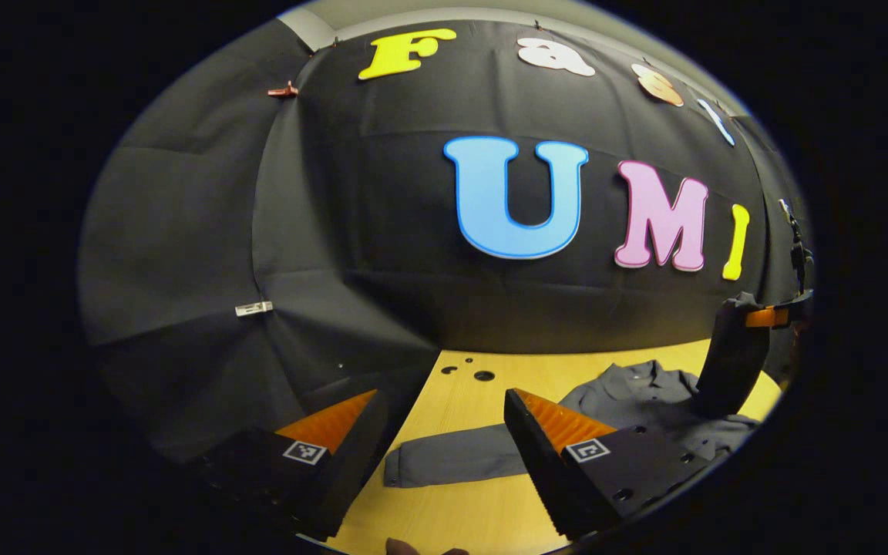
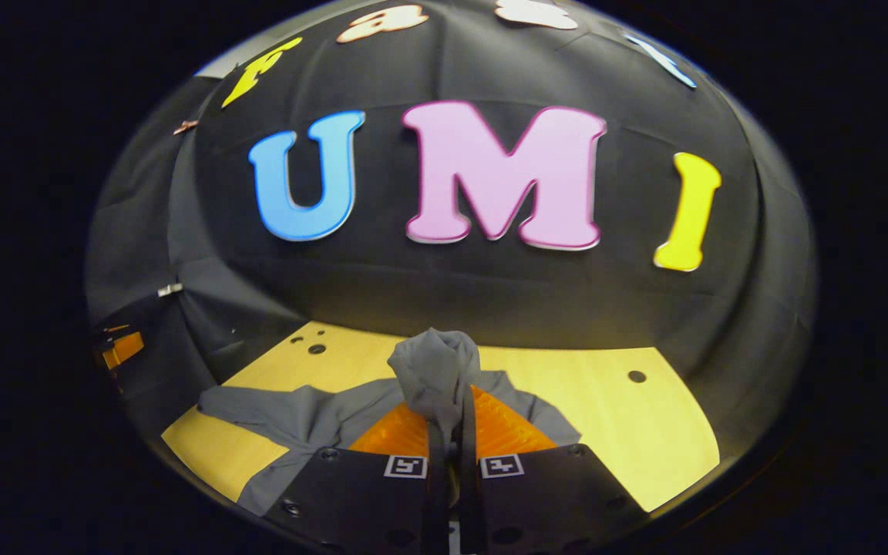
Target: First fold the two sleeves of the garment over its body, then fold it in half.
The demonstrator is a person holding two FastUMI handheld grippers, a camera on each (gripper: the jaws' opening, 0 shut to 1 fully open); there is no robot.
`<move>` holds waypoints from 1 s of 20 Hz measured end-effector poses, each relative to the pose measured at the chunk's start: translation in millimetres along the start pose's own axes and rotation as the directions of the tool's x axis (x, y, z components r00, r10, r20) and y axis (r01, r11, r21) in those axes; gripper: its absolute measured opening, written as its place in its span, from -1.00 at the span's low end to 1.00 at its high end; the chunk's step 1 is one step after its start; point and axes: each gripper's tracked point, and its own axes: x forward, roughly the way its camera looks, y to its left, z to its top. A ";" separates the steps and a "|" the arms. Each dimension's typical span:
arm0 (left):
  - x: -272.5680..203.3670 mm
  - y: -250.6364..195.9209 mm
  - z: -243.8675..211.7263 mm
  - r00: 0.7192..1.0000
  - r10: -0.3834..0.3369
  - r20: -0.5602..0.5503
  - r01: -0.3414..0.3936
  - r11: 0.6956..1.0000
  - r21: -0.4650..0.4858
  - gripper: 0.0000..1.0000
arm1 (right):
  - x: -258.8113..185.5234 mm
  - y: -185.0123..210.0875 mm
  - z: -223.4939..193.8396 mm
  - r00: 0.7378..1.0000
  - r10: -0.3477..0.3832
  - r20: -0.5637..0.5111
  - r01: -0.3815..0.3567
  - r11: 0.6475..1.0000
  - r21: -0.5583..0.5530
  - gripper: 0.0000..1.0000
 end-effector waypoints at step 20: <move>124.7 45.0 -176.0 0.940 0.003 -0.340 -0.018 0.999 -0.040 0.92 | 82.6 111.4 -216.4 0.881 0.042 -0.471 -0.014 0.998 0.062 -0.72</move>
